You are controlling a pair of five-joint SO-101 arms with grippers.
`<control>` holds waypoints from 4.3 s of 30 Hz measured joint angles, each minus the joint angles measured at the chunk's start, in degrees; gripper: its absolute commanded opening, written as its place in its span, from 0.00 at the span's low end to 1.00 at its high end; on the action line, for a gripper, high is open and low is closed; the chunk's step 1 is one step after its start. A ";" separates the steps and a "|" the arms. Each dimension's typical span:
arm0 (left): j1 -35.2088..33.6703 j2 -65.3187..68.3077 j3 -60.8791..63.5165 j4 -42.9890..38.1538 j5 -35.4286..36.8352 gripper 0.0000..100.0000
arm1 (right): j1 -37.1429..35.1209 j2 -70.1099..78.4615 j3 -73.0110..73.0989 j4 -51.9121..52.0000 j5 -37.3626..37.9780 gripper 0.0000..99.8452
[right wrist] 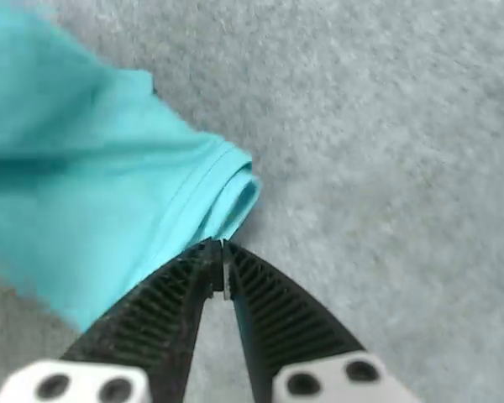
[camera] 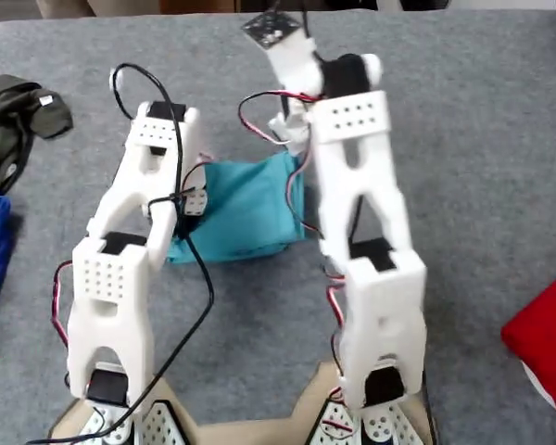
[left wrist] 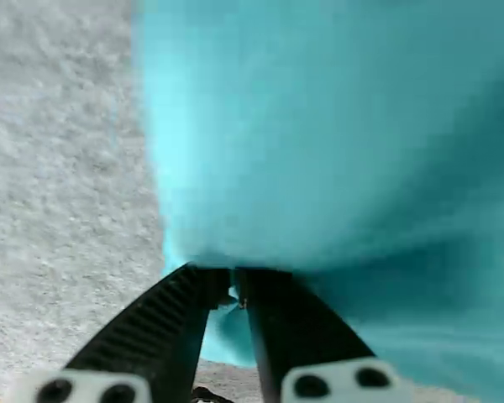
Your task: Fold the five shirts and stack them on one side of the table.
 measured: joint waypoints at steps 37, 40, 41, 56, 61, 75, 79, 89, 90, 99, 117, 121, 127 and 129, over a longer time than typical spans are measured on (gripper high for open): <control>-2.55 -23.21 5.45 0.00 -2.64 0.19 | -5.80 -1.85 3.08 0.18 -1.14 0.01; -4.84 -23.21 8.00 -1.14 -2.81 0.09 | -5.80 -1.85 3.16 -0.09 -1.14 0.01; -5.27 -23.21 9.23 -2.02 -2.90 0.04 | -5.80 -1.85 3.16 -0.18 -1.14 0.01; -4.66 -16.79 21.27 -16.88 -1.14 0.02 | -7.65 10.11 3.16 -4.22 -1.14 0.01; -4.66 -12.22 20.92 -18.37 -1.14 0.02 | -5.63 16.09 3.16 -7.30 -1.14 0.01; -4.66 -9.85 19.34 -17.32 -3.16 0.02 | -0.97 21.63 1.58 -7.82 -1.14 0.01; -4.75 -8.97 13.36 -10.81 -4.84 0.02 | -1.32 21.63 -4.48 -2.20 -1.14 0.01; -5.19 -9.93 -6.95 -0.35 -6.77 0.02 | -2.20 13.63 -5.54 0.09 -1.14 0.01; -5.45 -10.02 -8.09 -0.26 -6.68 0.02 | -2.20 12.31 -4.48 0.09 -1.14 0.01; -5.54 -2.90 -15.03 -7.21 -5.54 0.02 | -8.70 -0.88 15.38 0.00 -1.14 0.01; -5.54 24.53 -43.08 -5.89 -4.92 0.02 | -9.05 -5.63 51.52 -21.98 -2.81 0.01; -5.54 24.97 -44.40 -5.63 -4.92 0.02 | -7.56 -6.77 53.80 -23.12 -2.81 0.01; -5.71 24.97 -44.48 -5.45 -4.92 0.02 | -6.15 -6.86 54.07 -23.12 -2.73 0.01; -5.89 25.05 -44.57 -4.48 -5.71 0.02 | -6.15 -7.38 54.24 -23.12 -2.29 0.01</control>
